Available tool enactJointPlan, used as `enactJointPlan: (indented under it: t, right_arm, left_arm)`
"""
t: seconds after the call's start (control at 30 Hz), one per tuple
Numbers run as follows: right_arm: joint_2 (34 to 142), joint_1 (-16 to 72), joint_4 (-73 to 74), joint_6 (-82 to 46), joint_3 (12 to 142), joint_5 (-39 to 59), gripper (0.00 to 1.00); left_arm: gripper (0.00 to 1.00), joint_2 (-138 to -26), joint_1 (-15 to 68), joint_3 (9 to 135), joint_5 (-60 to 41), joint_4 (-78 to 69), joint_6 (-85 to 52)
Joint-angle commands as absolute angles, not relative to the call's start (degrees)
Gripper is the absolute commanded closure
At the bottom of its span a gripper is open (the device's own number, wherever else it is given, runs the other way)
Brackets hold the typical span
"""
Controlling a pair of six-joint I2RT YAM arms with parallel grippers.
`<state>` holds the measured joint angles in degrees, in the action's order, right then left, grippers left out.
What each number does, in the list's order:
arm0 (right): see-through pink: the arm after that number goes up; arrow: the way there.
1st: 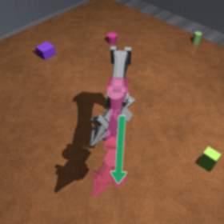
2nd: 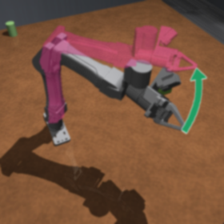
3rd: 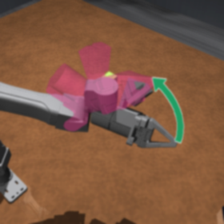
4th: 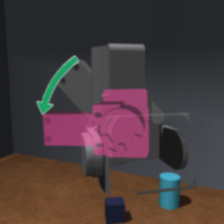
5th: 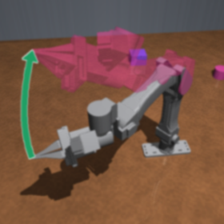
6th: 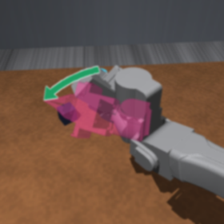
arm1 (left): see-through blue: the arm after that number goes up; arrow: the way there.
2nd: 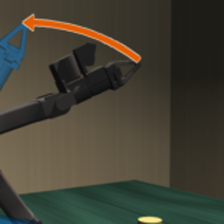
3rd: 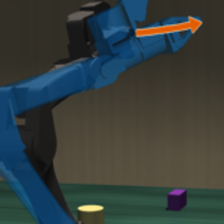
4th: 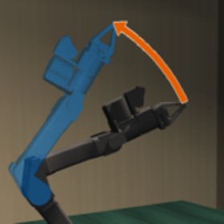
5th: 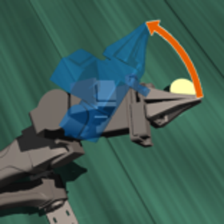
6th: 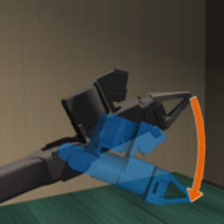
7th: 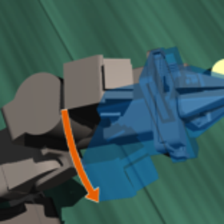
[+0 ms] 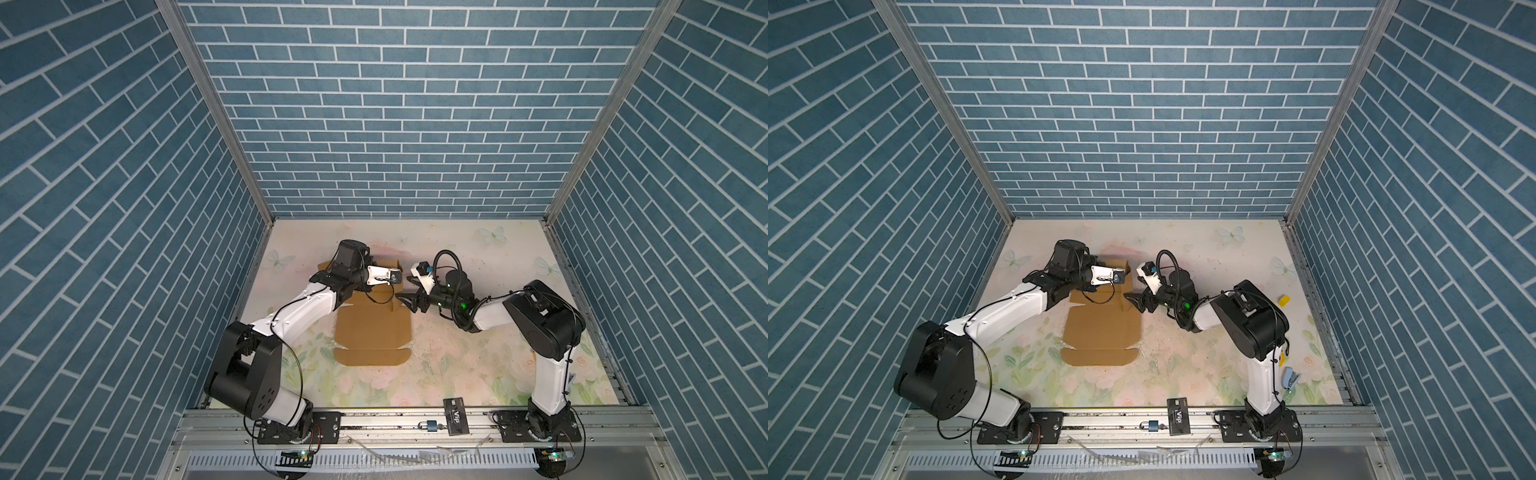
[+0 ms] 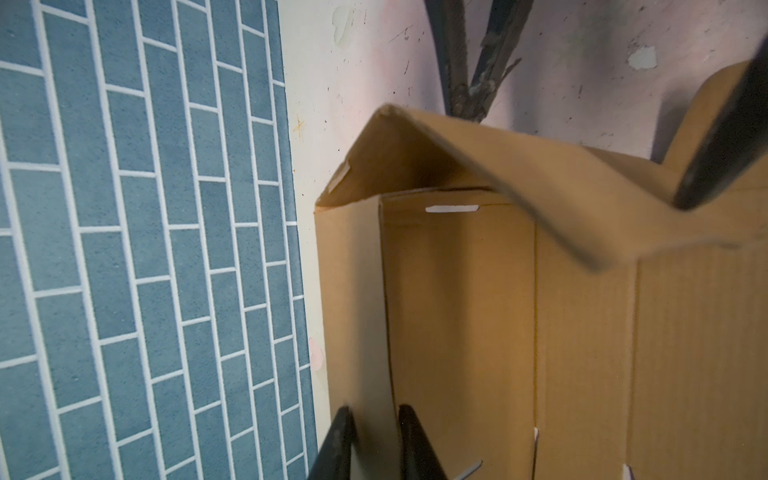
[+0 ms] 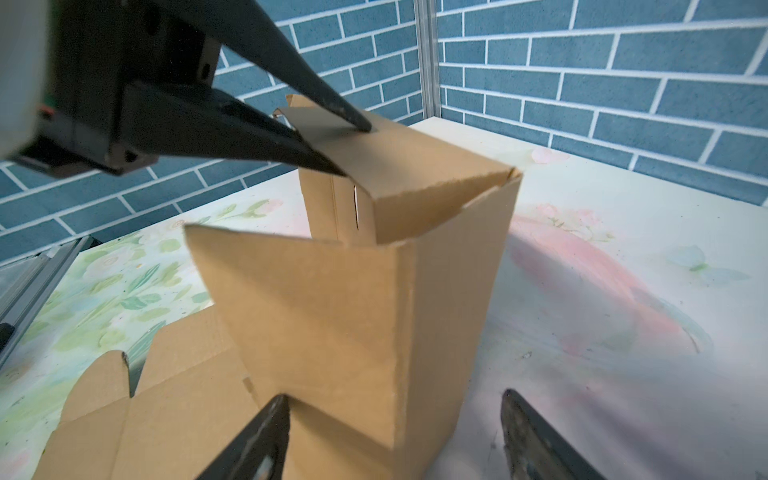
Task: Fold the paper box
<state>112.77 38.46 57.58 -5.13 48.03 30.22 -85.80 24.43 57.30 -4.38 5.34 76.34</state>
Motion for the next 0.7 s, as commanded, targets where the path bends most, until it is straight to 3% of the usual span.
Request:
enactJointPlan:
  t: [0.0,0.67]
  right_arm:
    - [114.5,38.6,60.5,-7.3,50.6,29.6,0.23]
    - [118.4,43.1,70.0,-7.5,51.0,13.4,0.36]
  left_arm:
    - [0.78,-85.5,25.4,57.5,-4.1,11.8,74.2]
    - [0.76,-88.2,25.8,60.4,-3.9,14.5,69.5]
